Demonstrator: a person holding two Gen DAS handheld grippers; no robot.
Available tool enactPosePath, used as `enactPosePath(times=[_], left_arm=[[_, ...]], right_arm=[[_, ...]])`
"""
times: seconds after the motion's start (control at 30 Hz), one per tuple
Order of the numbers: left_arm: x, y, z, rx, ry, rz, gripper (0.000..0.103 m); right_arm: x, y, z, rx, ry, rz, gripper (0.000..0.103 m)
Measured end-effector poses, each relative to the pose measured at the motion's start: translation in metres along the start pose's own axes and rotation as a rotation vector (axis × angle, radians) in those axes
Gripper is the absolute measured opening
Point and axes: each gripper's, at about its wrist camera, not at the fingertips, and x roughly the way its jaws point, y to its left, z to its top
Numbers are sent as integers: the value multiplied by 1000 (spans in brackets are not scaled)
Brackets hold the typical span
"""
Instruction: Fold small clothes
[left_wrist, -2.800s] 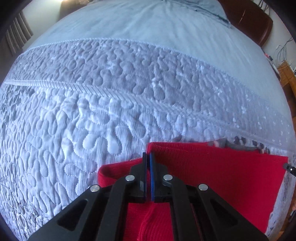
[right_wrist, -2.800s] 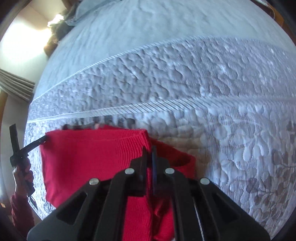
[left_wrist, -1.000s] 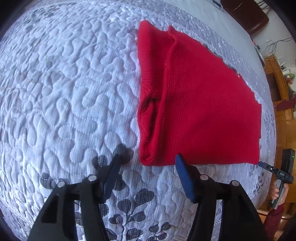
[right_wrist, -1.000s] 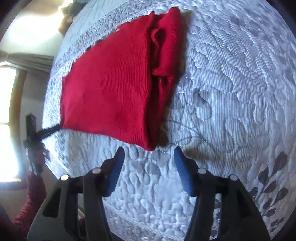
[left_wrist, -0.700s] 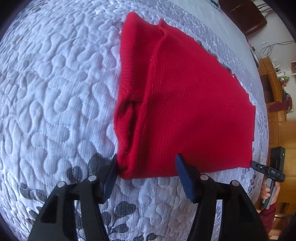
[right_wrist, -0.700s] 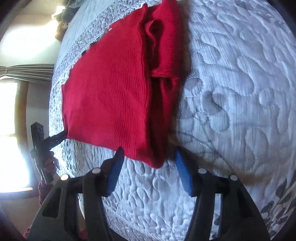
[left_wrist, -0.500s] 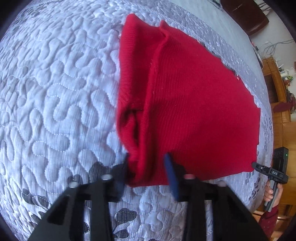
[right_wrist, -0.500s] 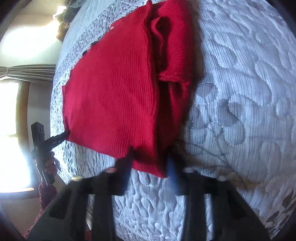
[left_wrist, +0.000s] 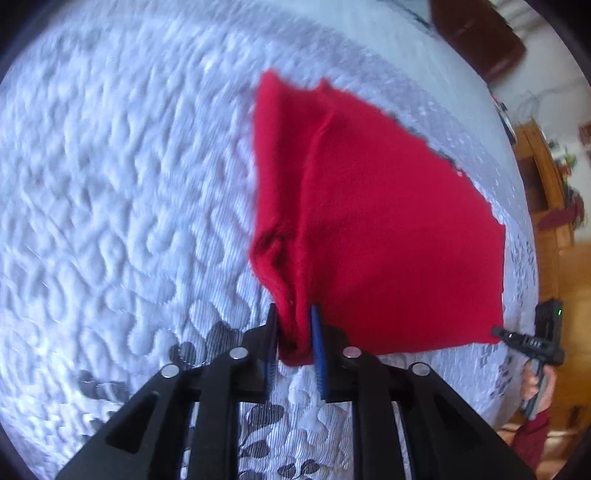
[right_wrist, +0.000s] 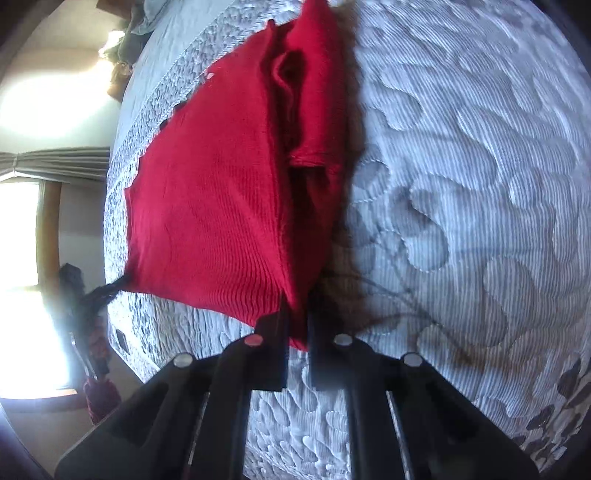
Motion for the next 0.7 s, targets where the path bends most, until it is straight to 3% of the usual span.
enactPosePath(times=[0.07,0.17,0.3,0.4,0.7], left_arm=[[-16,-17,4,56,-57,41,26],[-17,-42,16,128,-75,84,28],[23,-58,35,156,-9,132,28],[68,-49,40,143,95,178,27],[86,-55,40,219,94,198,27]], right_arm=[[1,5,1,-15,4,-29,6],[2,11,0,-27,4,-58,6],[8,12,-1,-11,0,-70,6],[7,8,-1,26,3,-59,6],[1,31,8,73,6,-148,6]])
